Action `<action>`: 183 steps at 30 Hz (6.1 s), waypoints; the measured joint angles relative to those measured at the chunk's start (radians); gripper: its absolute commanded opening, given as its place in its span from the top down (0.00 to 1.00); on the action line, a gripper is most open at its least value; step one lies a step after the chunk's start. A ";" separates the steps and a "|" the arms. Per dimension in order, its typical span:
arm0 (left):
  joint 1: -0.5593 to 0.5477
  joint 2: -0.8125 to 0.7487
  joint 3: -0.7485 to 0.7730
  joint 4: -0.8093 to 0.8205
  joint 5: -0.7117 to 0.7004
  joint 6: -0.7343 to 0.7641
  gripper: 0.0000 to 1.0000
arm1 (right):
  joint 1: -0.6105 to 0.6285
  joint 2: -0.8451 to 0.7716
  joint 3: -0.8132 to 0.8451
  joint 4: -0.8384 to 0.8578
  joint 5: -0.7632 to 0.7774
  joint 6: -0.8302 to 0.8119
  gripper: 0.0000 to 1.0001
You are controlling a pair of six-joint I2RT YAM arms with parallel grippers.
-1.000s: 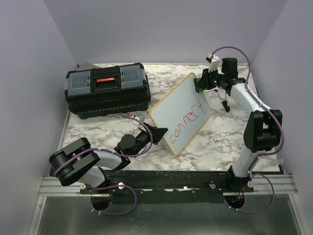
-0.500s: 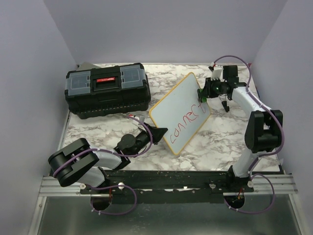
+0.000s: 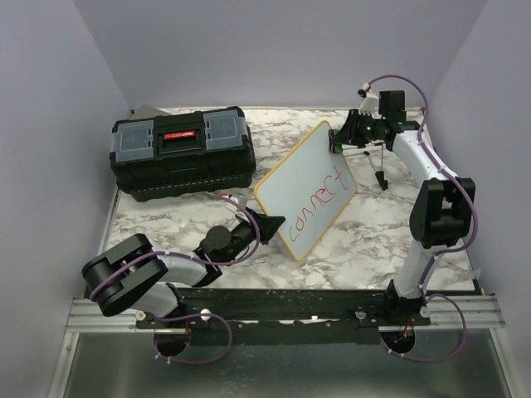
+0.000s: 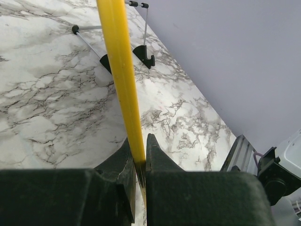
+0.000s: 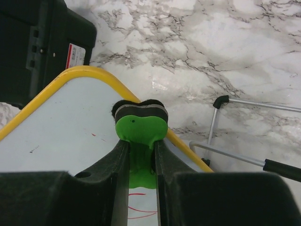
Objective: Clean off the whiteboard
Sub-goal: Erase the whiteboard at the center of the board.
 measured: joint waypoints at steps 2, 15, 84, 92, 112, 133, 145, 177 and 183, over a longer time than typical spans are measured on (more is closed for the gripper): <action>0.000 0.000 0.000 0.000 0.000 0.000 1.00 | 0.000 -0.004 -0.014 0.013 0.006 0.021 0.99; 0.000 0.002 0.000 0.001 0.001 -0.013 1.00 | -0.023 -0.048 -0.181 0.003 0.078 0.035 0.99; 0.006 0.029 0.026 -0.034 0.034 -0.030 1.00 | 0.127 0.019 0.085 -0.088 0.311 -0.072 0.99; 0.006 0.015 0.026 -0.050 0.037 -0.024 1.00 | 0.080 0.019 0.040 -0.069 0.329 -0.078 0.99; 0.006 0.004 0.027 -0.072 0.050 0.005 1.00 | 0.183 0.089 0.262 -0.243 0.431 -0.149 0.99; 0.006 -0.002 0.029 -0.084 0.053 0.009 1.00 | 0.200 0.003 0.021 -0.199 0.598 -0.168 0.99; 0.006 -0.002 0.029 -0.084 0.053 0.013 1.00 | 0.230 0.108 0.278 -0.262 0.598 -0.167 0.99; 0.006 -0.002 0.029 -0.088 0.061 0.025 1.00 | 0.245 0.064 0.197 -0.211 0.665 -0.188 0.99; 0.006 -0.002 0.029 -0.092 0.061 0.019 1.00 | 0.255 0.053 0.219 -0.156 0.542 -0.183 0.99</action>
